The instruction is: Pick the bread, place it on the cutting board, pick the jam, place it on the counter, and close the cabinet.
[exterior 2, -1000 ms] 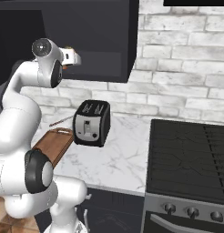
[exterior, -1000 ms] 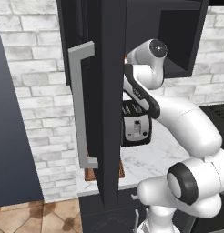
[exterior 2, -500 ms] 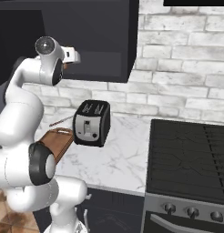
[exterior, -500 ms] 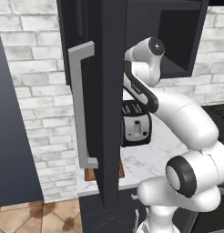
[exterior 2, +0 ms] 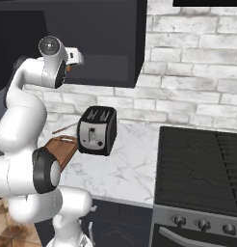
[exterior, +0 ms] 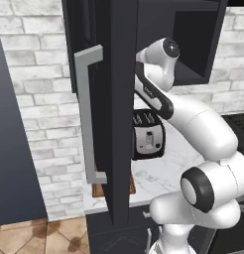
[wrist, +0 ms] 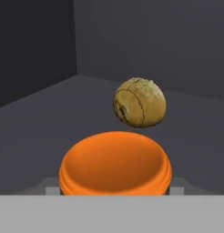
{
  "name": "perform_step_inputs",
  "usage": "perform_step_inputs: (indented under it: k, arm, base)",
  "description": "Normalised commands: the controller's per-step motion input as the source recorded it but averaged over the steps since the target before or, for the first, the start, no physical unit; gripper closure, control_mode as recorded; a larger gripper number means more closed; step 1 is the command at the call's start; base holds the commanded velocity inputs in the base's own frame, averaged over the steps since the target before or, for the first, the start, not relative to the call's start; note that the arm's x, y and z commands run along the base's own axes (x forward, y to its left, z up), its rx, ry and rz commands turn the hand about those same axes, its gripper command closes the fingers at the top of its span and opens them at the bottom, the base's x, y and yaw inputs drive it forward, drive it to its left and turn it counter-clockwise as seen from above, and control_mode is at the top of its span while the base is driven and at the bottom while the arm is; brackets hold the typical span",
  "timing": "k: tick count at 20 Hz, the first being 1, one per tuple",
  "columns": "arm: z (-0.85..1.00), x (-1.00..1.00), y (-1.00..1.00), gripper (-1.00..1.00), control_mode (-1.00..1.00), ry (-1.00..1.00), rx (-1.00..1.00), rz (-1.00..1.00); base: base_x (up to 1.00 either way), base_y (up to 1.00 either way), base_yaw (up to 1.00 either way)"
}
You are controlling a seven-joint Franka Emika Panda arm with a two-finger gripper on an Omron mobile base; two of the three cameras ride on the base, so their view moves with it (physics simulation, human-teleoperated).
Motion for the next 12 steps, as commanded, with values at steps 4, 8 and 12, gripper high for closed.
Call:
perform_step_inputs:
  k: [4,8,12]
  arm:
    - [0.0,-0.03,0.0,1.0,-1.0,0.0,0.0,0.0]
    - [-0.02,-0.72,-0.39,1.0,-1.0,-0.02,0.0,-0.01]
    - [-0.08,-0.89,-0.51,1.0,-1.0,-0.04,0.0,-0.04]
  base:
    - [0.0,0.0,0.0]
    - [0.0,0.0,0.0]
    - [0.0,0.0,0.0]
